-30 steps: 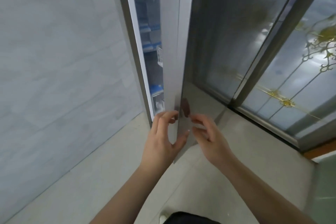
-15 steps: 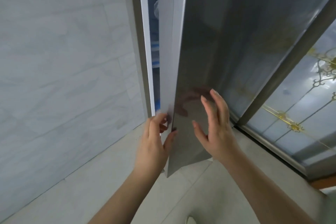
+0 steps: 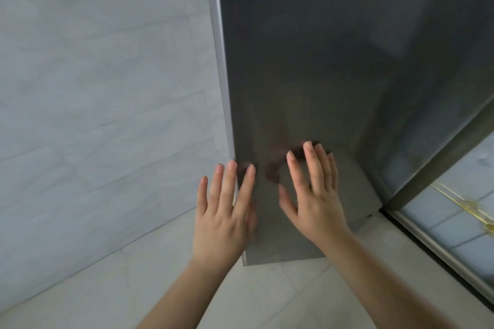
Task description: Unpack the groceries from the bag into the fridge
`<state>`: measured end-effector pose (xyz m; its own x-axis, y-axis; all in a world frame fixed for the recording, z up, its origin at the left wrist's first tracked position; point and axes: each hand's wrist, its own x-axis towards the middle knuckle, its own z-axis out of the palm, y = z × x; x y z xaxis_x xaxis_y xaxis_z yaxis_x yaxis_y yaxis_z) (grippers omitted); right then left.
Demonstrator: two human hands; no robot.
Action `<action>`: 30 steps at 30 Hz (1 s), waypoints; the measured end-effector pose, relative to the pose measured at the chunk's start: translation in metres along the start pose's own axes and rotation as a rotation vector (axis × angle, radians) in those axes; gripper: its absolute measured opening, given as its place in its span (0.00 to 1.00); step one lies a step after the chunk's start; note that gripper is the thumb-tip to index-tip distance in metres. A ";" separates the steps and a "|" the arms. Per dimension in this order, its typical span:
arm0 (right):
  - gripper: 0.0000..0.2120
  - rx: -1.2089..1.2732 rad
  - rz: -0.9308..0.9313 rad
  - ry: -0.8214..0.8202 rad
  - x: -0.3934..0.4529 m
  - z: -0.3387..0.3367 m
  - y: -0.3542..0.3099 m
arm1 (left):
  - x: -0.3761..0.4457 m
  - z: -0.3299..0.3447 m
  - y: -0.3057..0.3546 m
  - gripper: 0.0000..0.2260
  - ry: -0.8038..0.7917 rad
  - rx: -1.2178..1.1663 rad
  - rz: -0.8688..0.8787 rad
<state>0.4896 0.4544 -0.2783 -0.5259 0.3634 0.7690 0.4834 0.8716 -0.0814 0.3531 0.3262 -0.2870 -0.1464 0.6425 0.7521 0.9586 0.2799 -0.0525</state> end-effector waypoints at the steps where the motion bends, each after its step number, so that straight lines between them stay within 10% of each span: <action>1: 0.34 0.010 -0.004 -0.009 0.003 0.002 0.001 | 0.003 0.002 0.000 0.37 -0.012 -0.015 -0.024; 15: 0.37 0.024 0.093 -0.451 0.041 0.018 0.036 | 0.051 0.039 -0.020 0.42 -0.453 0.059 -0.121; 30: 0.30 0.121 -0.003 -0.516 0.034 0.008 0.026 | 0.033 -0.004 -0.018 0.29 -0.500 0.106 -0.278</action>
